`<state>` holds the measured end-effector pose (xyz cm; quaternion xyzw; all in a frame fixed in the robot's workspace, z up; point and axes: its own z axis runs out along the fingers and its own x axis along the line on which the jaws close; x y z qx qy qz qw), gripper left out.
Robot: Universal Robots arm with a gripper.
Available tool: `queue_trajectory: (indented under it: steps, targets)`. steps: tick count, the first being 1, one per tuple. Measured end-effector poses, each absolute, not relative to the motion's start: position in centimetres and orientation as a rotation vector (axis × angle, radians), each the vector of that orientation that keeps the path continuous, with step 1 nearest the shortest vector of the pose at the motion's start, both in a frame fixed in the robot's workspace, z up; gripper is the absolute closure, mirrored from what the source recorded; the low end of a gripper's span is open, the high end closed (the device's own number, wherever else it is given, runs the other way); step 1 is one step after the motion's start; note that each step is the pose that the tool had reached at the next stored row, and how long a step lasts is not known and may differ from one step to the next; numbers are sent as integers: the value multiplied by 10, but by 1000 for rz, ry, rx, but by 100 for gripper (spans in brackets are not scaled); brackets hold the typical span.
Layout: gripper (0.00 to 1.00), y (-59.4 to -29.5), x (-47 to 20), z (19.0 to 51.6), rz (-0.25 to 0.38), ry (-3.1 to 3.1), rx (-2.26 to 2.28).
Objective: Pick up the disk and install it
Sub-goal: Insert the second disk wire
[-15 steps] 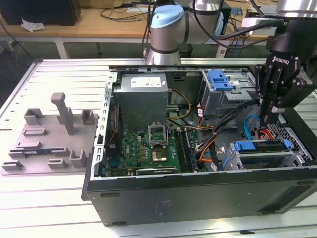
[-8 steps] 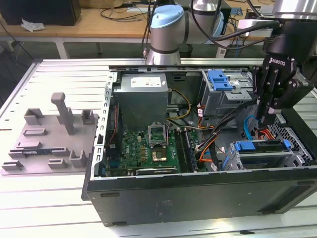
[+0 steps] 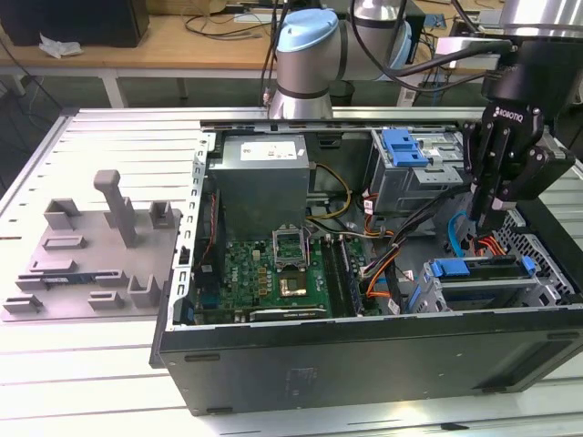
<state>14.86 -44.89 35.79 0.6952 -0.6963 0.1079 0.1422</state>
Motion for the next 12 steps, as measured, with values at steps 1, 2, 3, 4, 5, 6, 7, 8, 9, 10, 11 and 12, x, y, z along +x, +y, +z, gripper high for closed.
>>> queue_trajectory:
  steps: [1, 2, 3, 4, 5, 6, 7, 8, 9, 10, 11, 12]
  targets:
    - [78, -449, 149, 358, 311, -2009, 2006]
    - [84, -449, 149, 358, 311, -2009, 2006]
    - [84, -449, 149, 358, 311, -2009, 2006]
    - [84, -449, 149, 358, 311, -2009, 2006]
    - [84, -449, 149, 358, 311, -2009, 2006]
    - [84, -449, 149, 358, 311, -2009, 2006]
    - [84, -449, 149, 358, 311, -2009, 2006]
    - [84, -449, 149, 358, 311, -2009, 2006]
    - [84, -449, 149, 358, 311, -2009, 2006]
    - [84, -449, 149, 358, 311, -2009, 2006]
    - [84, -449, 149, 358, 311, -2009, 2006]
    - [84, -450, 149, 358, 307, -2012, 2009]
